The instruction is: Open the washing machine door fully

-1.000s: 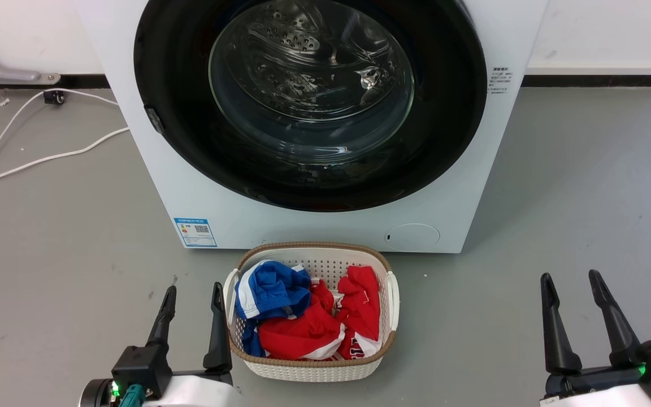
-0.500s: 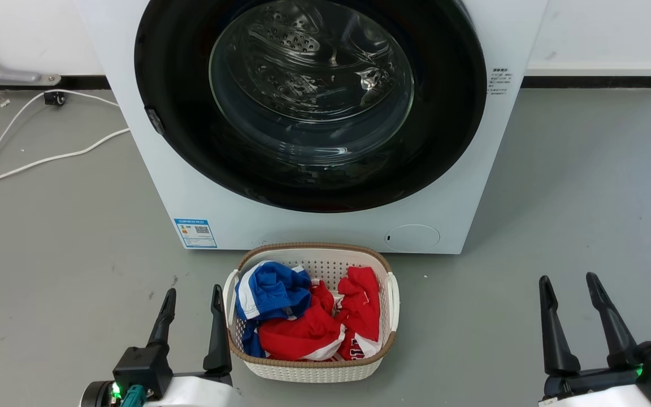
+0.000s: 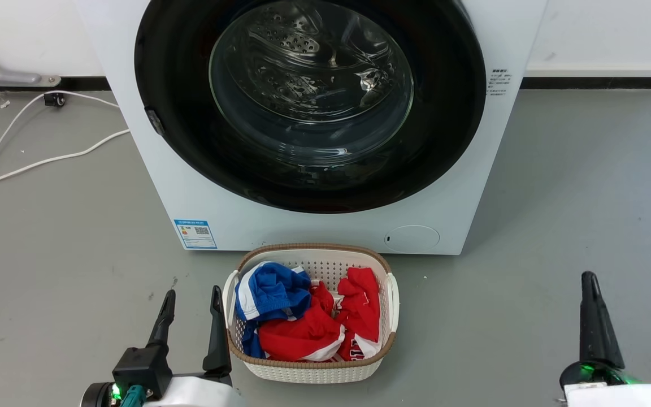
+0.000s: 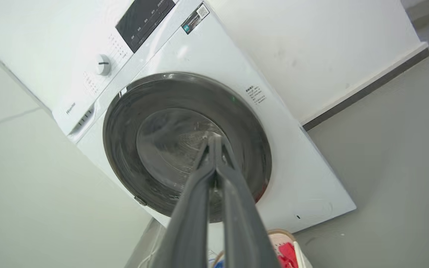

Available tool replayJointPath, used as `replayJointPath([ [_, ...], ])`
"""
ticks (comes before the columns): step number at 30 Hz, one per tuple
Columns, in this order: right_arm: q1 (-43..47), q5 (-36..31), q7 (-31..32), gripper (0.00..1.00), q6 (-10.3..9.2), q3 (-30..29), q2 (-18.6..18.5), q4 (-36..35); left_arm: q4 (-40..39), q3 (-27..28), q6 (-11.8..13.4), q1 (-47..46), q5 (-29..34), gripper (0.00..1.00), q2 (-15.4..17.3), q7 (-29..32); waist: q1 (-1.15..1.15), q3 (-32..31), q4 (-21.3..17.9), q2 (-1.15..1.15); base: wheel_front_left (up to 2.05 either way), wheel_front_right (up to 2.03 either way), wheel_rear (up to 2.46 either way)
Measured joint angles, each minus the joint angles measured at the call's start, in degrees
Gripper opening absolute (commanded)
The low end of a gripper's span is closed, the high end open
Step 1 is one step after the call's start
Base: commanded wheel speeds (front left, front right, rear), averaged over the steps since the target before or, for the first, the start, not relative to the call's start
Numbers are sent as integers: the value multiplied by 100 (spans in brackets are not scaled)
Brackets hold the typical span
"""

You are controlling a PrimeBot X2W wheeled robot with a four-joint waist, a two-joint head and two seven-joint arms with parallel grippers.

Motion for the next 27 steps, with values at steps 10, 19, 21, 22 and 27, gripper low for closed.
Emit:
replayJointPath([
  [10, 7, 3355, -1, 0, 0, 461, 0, 112, 12, 4, 1, 1, -76, 100, 0, 0, 0, -16, 30, 0, 0, 0, 0],
  [19, 108, 5120, 736, 0, 0, 495, -60, -215, 3, 25, 3, 2, -79, 100, 0, 0, 0, -1, 26, 0, 0, 0, 0],
  [21, 159, 5290, 922, 0, 0, 372, -59, -287, -8, 33, 21, 2, -76, 100, -1, 0, 0, 2, 28, 0, 0, 0, 0],
  [22, 166, 5379, 1018, 0, 0, 300, -62, -319, -13, 34, 26, 2, -73, 100, 0, 0, 0, 3, 28, 0, 0, 0, 0],
  [27, 267, 5590, 1393, 0, 0, -53, -55, -370, -25, 42, 33, 2, -57, 100, 0, 0, 0, 25, 37, 0, 0, 0, 0],
])
